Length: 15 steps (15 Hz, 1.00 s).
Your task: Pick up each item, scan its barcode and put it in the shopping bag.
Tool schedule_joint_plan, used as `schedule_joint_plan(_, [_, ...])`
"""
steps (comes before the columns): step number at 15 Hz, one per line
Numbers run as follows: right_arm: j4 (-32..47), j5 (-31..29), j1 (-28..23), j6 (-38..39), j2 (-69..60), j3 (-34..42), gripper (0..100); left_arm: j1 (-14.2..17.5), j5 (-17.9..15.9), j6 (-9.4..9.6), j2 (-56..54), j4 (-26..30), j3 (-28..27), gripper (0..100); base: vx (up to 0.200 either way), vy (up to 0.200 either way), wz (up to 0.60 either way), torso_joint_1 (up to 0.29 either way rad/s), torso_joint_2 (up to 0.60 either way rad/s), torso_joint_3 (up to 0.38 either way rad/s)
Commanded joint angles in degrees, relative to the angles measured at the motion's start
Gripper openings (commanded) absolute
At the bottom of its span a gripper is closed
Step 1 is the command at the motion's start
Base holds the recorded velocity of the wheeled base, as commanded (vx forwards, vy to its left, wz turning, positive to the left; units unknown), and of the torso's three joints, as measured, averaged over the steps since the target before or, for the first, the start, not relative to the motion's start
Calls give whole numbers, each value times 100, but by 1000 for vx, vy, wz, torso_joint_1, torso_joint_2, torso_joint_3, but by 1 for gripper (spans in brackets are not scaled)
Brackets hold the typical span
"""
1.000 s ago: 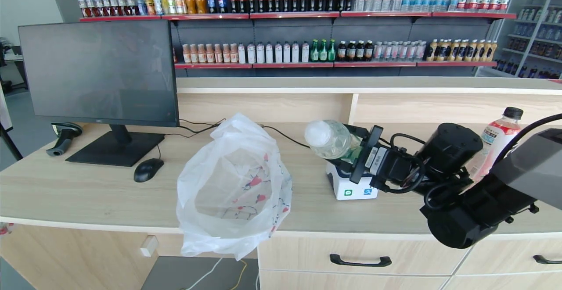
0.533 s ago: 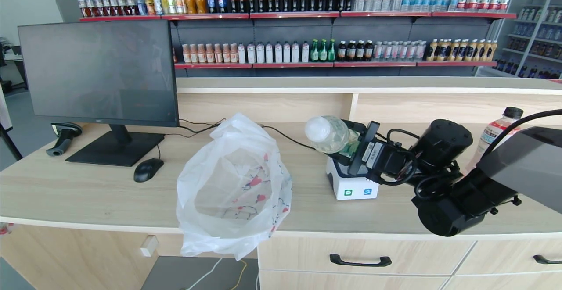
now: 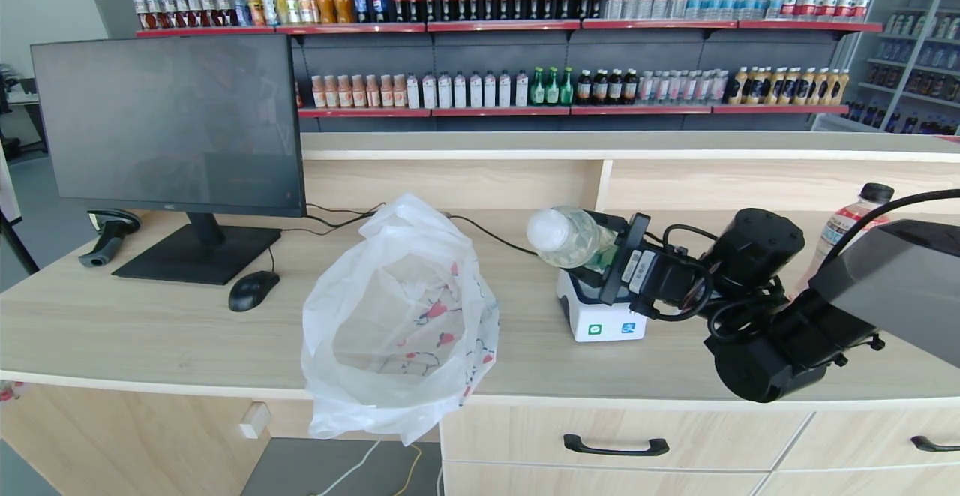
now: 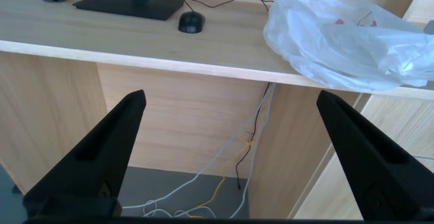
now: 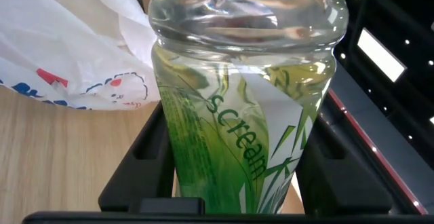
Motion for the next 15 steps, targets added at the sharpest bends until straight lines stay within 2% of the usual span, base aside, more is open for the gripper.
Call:
schedule_joint_plan(1, [-6,12,-11,-4,17,15,0,-1,2,-4,-2,-2,0,100,0,0,0,0,0,0])
schedule_joint_plan(15, [-6,-6,-11,13,8,41,0,-1,2,-4,-2,-2,0,100,0,0,0,0,0,0])
